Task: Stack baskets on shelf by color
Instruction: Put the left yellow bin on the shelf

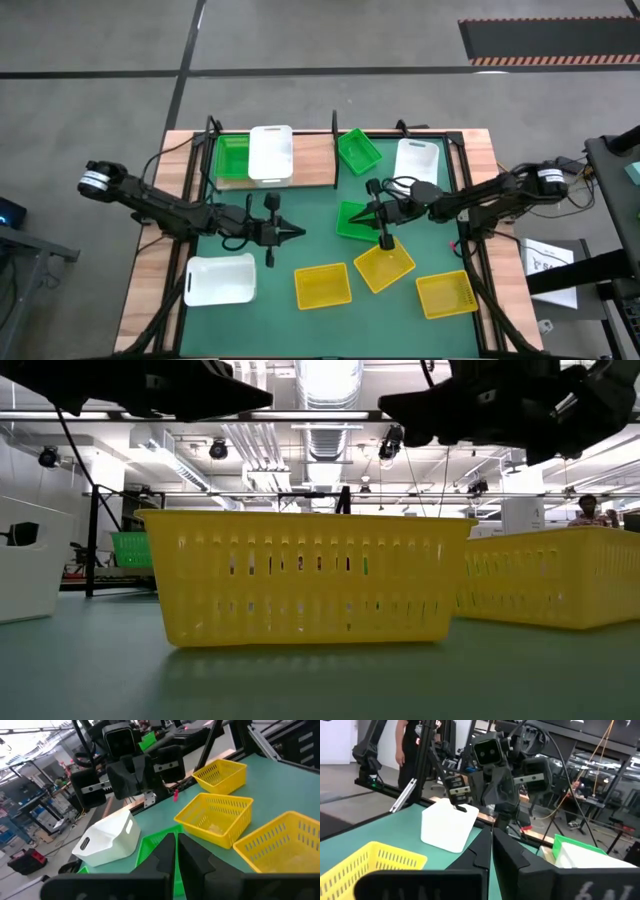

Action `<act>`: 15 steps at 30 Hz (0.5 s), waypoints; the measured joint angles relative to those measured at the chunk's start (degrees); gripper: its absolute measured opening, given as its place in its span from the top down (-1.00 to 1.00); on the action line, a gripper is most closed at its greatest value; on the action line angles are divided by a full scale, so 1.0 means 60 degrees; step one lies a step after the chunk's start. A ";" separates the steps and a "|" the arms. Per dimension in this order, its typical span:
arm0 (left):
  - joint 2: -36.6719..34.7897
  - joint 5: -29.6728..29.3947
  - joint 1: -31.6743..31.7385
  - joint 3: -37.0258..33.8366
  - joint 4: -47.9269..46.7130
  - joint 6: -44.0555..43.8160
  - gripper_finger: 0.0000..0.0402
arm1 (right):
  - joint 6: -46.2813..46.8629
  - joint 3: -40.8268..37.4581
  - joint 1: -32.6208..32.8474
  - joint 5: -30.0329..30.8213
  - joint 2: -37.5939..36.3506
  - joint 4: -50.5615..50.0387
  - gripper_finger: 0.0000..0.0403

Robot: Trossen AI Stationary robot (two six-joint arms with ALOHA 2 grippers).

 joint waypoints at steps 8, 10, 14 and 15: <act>-0.0038 -0.0046 0.0004 -0.0041 -0.0036 0.0020 0.98 | -0.0078 0.0453 0.0002 -0.0004 0.0387 -0.0026 0.96; -0.0034 -0.0046 0.0004 -0.0092 -0.0038 0.0020 0.98 | -0.0072 0.0498 0.0002 -0.0005 0.0412 -0.0028 0.96; -0.0034 -0.0110 0.0007 -0.0164 -0.0047 0.0028 0.98 | -0.0051 0.0613 0.0005 -0.0007 0.0379 -0.0128 0.96; -0.0034 -0.0179 0.0007 -0.0167 -0.0044 0.0028 0.98 | 0.0007 0.0655 0.0005 -0.0005 0.0354 -0.0168 0.96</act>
